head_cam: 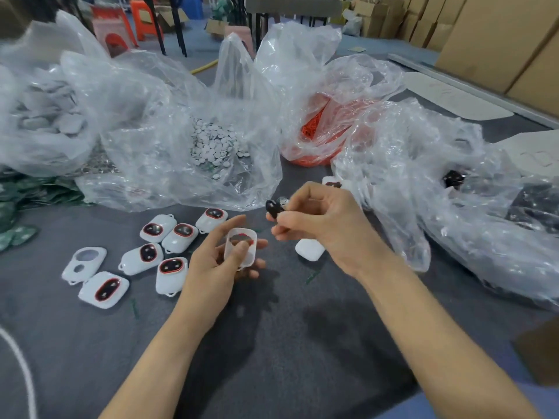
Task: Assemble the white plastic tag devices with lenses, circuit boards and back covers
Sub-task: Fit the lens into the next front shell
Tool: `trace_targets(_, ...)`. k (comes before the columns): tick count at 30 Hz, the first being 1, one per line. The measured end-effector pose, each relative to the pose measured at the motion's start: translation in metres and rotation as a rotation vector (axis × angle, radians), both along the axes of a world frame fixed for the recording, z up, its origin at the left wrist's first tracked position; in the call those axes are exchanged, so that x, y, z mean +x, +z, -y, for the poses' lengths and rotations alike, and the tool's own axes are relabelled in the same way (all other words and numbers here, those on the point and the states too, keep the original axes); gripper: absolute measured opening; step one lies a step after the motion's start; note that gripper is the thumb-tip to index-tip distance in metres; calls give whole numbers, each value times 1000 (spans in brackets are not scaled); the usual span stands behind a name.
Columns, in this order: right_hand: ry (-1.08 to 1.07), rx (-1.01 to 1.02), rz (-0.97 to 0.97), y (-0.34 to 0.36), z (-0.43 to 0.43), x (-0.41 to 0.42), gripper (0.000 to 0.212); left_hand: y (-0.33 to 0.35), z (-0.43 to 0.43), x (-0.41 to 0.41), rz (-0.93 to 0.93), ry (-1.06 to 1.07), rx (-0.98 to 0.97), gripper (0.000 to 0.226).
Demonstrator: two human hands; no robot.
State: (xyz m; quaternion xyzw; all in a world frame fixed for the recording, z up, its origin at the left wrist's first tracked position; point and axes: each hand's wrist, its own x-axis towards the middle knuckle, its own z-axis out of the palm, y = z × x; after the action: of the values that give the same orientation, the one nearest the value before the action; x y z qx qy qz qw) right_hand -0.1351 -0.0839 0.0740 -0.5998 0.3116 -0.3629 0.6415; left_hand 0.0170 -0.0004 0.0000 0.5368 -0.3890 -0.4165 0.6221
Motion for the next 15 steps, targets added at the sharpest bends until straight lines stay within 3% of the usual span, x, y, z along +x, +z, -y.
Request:
trace_targets(5,96,272,137,-29,3,38,14,0,1,3,-159,68,-23,33)
trace_targets(15,59,307,265,-48,5,35,16,2,9,6,-463,112,-67,33)
